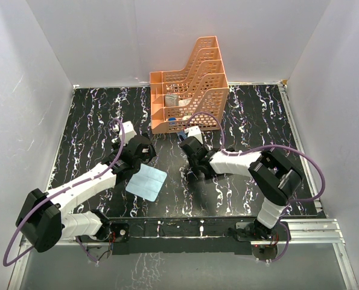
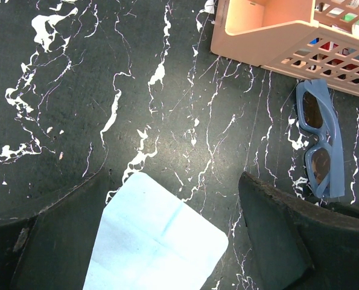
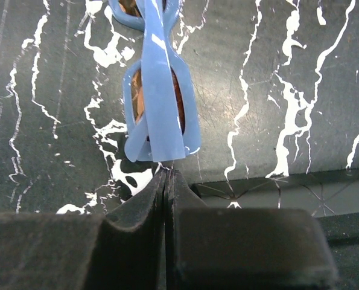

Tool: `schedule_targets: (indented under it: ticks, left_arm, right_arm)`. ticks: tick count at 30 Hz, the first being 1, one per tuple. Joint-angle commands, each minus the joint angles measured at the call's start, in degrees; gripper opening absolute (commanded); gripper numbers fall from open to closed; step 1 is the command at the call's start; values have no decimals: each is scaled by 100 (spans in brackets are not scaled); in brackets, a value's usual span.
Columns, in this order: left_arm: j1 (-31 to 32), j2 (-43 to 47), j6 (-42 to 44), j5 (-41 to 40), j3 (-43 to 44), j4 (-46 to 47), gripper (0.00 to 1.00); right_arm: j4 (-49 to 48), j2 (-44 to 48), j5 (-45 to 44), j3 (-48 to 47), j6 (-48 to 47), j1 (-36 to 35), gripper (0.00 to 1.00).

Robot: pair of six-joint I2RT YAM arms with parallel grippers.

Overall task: Organize the sunglasses
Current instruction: Move the sunglasses case to the center of the board.

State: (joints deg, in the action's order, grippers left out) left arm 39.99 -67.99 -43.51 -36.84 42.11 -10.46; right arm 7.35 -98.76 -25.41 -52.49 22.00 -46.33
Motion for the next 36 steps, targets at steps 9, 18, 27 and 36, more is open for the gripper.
schedule_targets:
  ticks: [9, 18, 27, 36]
  left_arm:
    - [31, -84, 49, -15, 91, -172, 88]
    - [36, -57, -138, 68, -43, -585, 88]
    - [29, -141, -393, 230, 6, -1370, 86]
    - [-84, -36, -706, 390, -353, -1135, 85]
  right_arm:
    - [165, 932, -21, -252, 64, -504, 0]
    - [121, 1682, 820, 284, 338, -524, 0]
    - [-455, 1505, 1459, 615, 609, -654, 0]
    - [-1197, 738, 2048, 429, 855, -833, 11]
